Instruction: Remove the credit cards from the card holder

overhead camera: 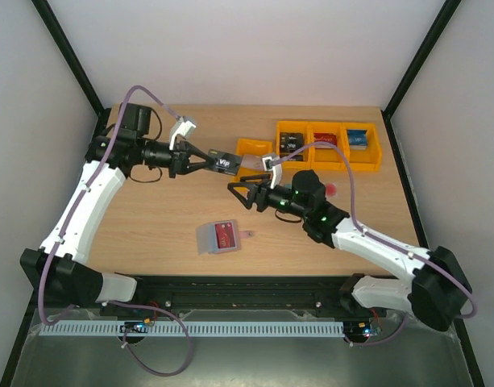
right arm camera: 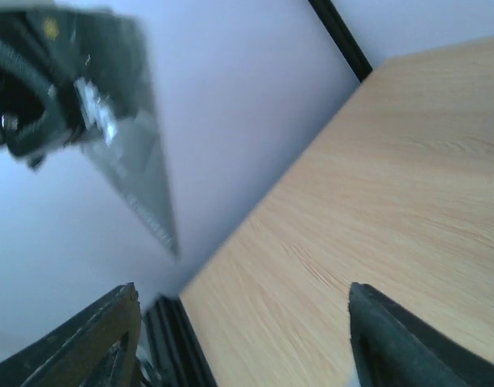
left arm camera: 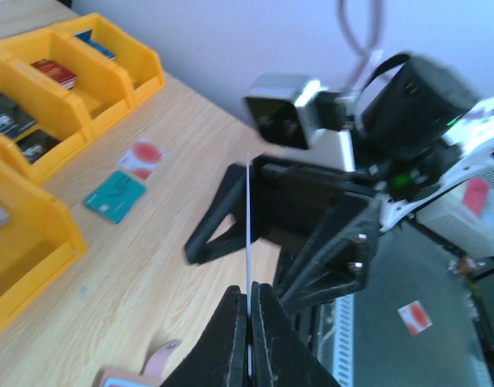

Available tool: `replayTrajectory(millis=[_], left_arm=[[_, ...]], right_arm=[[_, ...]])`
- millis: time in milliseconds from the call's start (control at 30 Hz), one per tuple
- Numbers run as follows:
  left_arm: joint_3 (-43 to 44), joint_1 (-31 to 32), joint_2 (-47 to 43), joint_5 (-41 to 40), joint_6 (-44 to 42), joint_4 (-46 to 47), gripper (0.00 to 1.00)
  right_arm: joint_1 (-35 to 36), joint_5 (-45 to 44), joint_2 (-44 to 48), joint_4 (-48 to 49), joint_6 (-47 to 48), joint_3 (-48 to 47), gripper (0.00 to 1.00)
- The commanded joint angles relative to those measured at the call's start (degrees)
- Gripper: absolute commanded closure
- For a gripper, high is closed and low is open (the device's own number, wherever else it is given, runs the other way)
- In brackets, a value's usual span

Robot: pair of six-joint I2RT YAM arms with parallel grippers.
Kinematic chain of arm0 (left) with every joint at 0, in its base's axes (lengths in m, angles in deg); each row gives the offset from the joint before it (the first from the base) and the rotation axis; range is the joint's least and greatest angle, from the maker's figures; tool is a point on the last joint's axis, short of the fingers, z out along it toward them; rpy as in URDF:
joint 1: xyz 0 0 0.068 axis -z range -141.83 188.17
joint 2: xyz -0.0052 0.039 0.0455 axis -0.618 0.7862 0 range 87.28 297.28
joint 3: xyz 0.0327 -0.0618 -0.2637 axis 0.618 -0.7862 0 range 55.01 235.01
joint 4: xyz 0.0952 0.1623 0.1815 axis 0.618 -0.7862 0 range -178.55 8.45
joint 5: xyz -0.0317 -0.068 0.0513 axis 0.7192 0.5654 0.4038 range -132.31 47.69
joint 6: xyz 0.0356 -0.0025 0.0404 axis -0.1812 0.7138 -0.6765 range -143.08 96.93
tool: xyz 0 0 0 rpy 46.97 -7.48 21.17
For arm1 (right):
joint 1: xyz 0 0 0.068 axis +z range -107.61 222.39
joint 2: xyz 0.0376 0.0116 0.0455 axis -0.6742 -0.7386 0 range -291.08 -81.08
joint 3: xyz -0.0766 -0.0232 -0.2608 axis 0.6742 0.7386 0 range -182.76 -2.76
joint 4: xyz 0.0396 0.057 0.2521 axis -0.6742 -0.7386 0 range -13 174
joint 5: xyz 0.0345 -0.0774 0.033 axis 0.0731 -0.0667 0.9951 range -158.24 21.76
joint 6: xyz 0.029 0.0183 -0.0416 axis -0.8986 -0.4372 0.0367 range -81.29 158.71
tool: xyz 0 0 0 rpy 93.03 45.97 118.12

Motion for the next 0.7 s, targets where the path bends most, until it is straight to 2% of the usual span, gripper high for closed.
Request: replayTrajectory(millis=[0,267,333,500,633,667], left_arm=[[-0.52,0.0,-1.43,6.08,9.26,6.73,0.98],[-2.17,-0.41,-1.46,5.12,11.11,8.51,0.98],[-2.36,-0.42,-1.45,5.12,11.1,8.57,0.98],[-4.33,-0.84,-2.05,5.55,10.57,8.54,0.98],[-5.09,-0.89,-2.06,3.88,11.21,9.27,0.98],[-5.42,-0.89,-2.13,2.07,11.6,9.5,0.84]], right_arm=[[-0.07,-2.34,-3.44,34.63,-21.23,4.11,0.34],[0.42,-2.89,-6.53,37.38,-23.06,4.42,0.39],[0.4,-4.64,-6.31,38.86,-24.19,5.11,0.52],[0.42,-5.62,-7.29,40.83,-25.95,5.25,0.96],[-0.03,-5.05,-8.05,38.01,-26.6,3.98,0.98],[-0.67,-5.74,-7.58,35.92,-26.74,3.82,0.98]])
